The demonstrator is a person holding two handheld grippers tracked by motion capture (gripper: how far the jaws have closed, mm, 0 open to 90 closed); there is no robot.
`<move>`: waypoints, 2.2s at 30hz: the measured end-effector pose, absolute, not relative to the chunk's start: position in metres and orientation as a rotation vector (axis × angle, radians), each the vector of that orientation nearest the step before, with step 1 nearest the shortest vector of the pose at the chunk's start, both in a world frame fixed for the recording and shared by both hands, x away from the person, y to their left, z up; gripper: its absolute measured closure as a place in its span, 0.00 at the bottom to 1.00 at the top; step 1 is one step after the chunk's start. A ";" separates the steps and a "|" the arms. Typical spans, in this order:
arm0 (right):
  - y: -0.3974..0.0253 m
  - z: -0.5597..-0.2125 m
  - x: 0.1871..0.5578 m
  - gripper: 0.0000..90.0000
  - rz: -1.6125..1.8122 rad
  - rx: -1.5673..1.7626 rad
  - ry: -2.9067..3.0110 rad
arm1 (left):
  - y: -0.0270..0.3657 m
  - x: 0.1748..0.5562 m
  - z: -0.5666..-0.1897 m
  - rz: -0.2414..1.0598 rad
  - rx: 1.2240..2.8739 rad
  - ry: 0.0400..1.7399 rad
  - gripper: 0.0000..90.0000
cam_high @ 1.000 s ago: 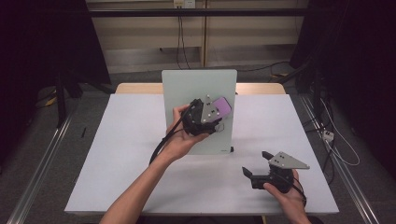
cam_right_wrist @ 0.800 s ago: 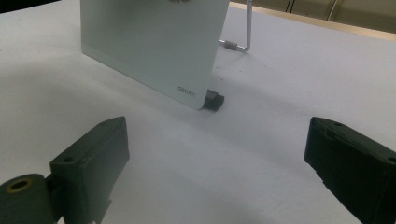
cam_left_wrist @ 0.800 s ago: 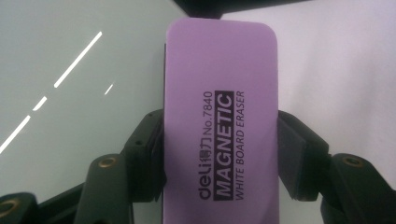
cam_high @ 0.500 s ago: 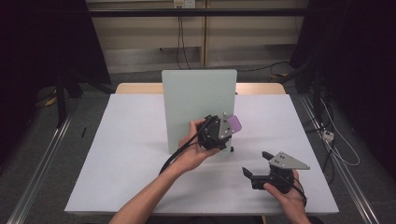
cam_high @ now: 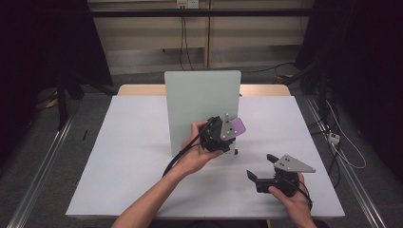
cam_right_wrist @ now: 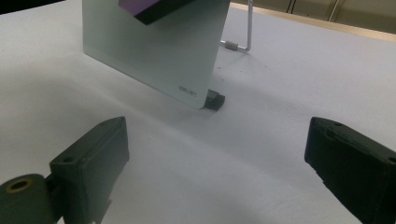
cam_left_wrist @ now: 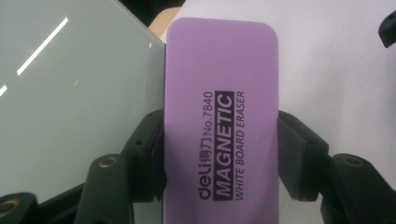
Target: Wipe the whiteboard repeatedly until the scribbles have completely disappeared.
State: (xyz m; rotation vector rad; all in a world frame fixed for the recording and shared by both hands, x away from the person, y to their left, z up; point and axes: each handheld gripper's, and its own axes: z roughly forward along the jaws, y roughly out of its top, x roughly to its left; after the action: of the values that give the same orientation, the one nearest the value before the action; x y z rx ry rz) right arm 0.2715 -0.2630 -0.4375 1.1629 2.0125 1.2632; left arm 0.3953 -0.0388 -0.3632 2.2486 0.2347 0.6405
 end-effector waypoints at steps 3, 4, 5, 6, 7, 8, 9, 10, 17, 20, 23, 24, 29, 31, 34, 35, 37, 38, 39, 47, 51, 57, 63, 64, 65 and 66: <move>-0.263 -0.438 0.272 0.07 1.265 1.162 2.011 | -0.036 0.398 -0.355 0.664 2.227 0.247 0.46; -0.263 -0.437 0.272 0.07 1.262 1.161 2.013 | -0.035 0.399 -0.352 0.664 2.215 0.258 0.46; -0.263 -0.437 0.271 0.07 1.263 1.161 2.013 | -0.032 0.400 -0.349 0.669 2.206 0.265 0.46; -0.263 -0.437 0.271 0.07 1.264 1.162 2.012 | -0.030 0.402 -0.345 0.667 2.199 0.275 0.46; -0.263 -0.438 0.272 0.07 1.264 1.160 2.011 | -0.027 0.404 -0.341 0.668 2.191 0.284 0.46; -0.263 -0.438 0.272 0.07 1.262 1.158 2.011 | -0.024 0.406 -0.337 0.675 2.177 0.293 0.46; -0.263 -0.438 0.272 0.07 1.264 1.157 2.009 | -0.022 0.407 -0.334 0.677 2.167 0.297 0.46; -0.263 -0.438 0.272 0.07 1.264 1.156 2.010 | -0.020 0.408 -0.331 0.685 2.155 0.304 0.46; -0.263 -0.438 0.272 0.07 1.264 1.160 2.010 | -0.014 0.407 -0.335 0.700 2.190 0.264 0.46; -0.263 -0.438 0.272 0.07 1.264 1.160 2.010 | -0.013 0.403 -0.347 0.694 2.210 0.245 0.46; -0.263 -0.438 0.272 0.07 1.263 1.160 2.009 | -0.014 0.397 -0.361 0.685 2.237 0.219 0.46; -0.263 -0.438 0.272 0.07 1.263 1.161 2.011 | -0.014 0.395 -0.365 0.683 2.257 0.203 0.46; -0.263 -0.438 0.272 0.07 1.267 1.158 2.012 | -0.014 0.389 -0.382 0.648 2.327 0.165 0.46; -0.263 -0.438 0.273 0.07 1.266 1.159 2.011 | -0.013 0.388 -0.387 0.625 2.342 0.156 0.46; -0.263 -0.438 0.273 0.07 1.265 1.154 2.012 | -0.016 0.383 -0.397 0.617 2.366 0.150 0.46; -0.263 -0.438 0.273 0.07 1.265 1.155 2.012 | -0.017 0.382 -0.400 0.627 2.383 0.135 0.46; -0.263 -0.438 0.273 0.07 1.262 1.159 2.011 | -0.019 0.380 -0.405 0.615 2.393 0.127 0.46; -0.263 -0.438 0.273 0.07 1.263 1.158 2.010 | -0.020 0.379 -0.407 0.609 2.403 0.119 0.46; -0.264 -0.438 0.273 0.07 1.264 1.159 2.010 | -0.020 0.379 -0.409 0.602 2.401 0.119 0.46; -0.263 -0.438 0.273 0.07 1.263 1.157 2.010 | -0.026 0.376 -0.417 0.590 2.439 0.081 0.46; -0.264 -0.438 0.273 0.07 1.263 1.160 2.009 | -0.021 0.382 -0.402 0.600 2.384 0.123 0.46; -0.264 -0.438 0.273 0.07 1.265 1.158 2.011 | -0.005 0.400 -0.357 0.669 2.274 0.207 0.46; -0.264 -0.438 0.273 0.07 1.265 1.155 2.011 | 0.009 0.408 -0.337 0.692 2.193 0.270 0.46; -0.264 -0.438 0.273 0.07 1.264 1.155 2.011 | 0.008 0.407 -0.338 0.704 2.198 0.266 0.46; -0.264 -0.438 0.273 0.07 1.263 1.156 2.011 | 0.005 0.406 -0.340 0.726 2.205 0.254 0.46; -0.264 -0.438 0.273 0.07 1.261 1.161 2.013 | 0.002 0.404 -0.343 0.729 2.222 0.243 0.46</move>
State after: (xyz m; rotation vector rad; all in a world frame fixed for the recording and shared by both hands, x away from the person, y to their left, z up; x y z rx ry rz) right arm 0.2730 -0.2636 -0.4377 1.1613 2.0133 1.2607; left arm 0.4037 0.0016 -0.3428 2.2219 0.2425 0.7285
